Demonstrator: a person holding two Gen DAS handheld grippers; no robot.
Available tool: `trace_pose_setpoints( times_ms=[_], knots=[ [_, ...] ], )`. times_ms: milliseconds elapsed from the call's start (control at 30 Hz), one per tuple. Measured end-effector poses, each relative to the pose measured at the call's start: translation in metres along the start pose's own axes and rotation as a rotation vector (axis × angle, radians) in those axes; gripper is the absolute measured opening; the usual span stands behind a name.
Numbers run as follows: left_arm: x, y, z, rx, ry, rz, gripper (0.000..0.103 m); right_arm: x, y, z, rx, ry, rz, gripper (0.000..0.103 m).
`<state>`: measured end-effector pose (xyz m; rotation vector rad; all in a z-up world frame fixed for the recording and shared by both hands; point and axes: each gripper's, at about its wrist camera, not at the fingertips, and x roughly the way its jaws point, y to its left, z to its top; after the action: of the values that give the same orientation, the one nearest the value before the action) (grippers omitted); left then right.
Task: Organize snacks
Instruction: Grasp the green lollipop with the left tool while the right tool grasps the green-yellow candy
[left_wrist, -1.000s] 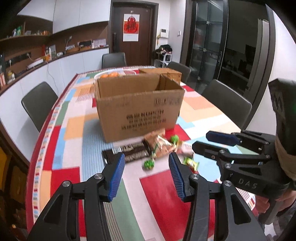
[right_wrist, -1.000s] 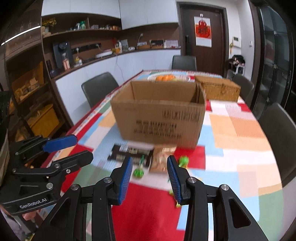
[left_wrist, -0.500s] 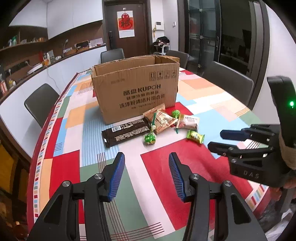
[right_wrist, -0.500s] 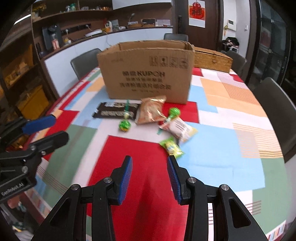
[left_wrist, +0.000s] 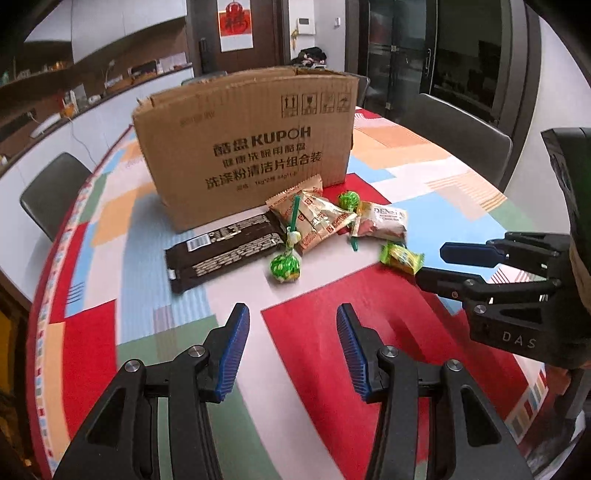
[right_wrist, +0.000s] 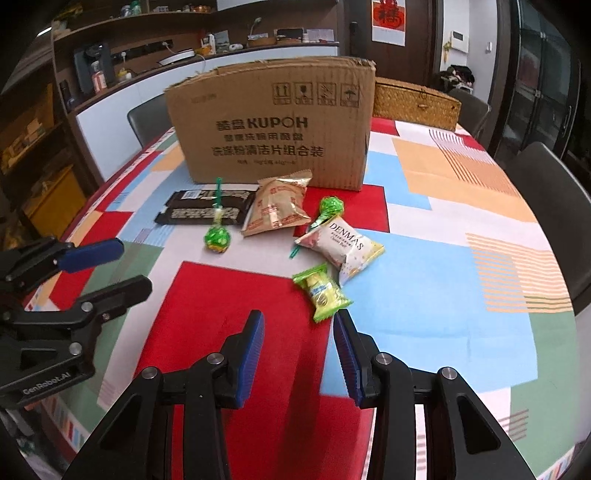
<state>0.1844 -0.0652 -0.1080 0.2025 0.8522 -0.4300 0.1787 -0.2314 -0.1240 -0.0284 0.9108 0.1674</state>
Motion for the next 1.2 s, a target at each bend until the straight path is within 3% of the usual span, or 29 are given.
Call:
trace_pose_setpoints(
  times_ms=[400, 667, 867, 1200],
  knots=[
    [0.050, 0.012, 0.026, -0.043, 0.042, -0.038, 0.047, 0.040, -0.020, 0.012, 0.086, 0.062, 0.039, 0.040],
    [0.075, 0.018, 0.032, -0.070, 0.075, -0.058, 0.037, 0.049, -0.012, 0.016, 0.075, 0.063, 0.062, 0.039],
    [0.084, 0.016, 0.035, -0.071, 0.087, -0.069, 0.026, 0.054, -0.013, 0.020, 0.061, 0.067, 0.064, 0.038],
    [0.074, 0.020, 0.032, -0.092, 0.084, -0.090, 0.025, 0.057, -0.014, 0.028, 0.077, 0.075, 0.080, 0.037]
  ],
)
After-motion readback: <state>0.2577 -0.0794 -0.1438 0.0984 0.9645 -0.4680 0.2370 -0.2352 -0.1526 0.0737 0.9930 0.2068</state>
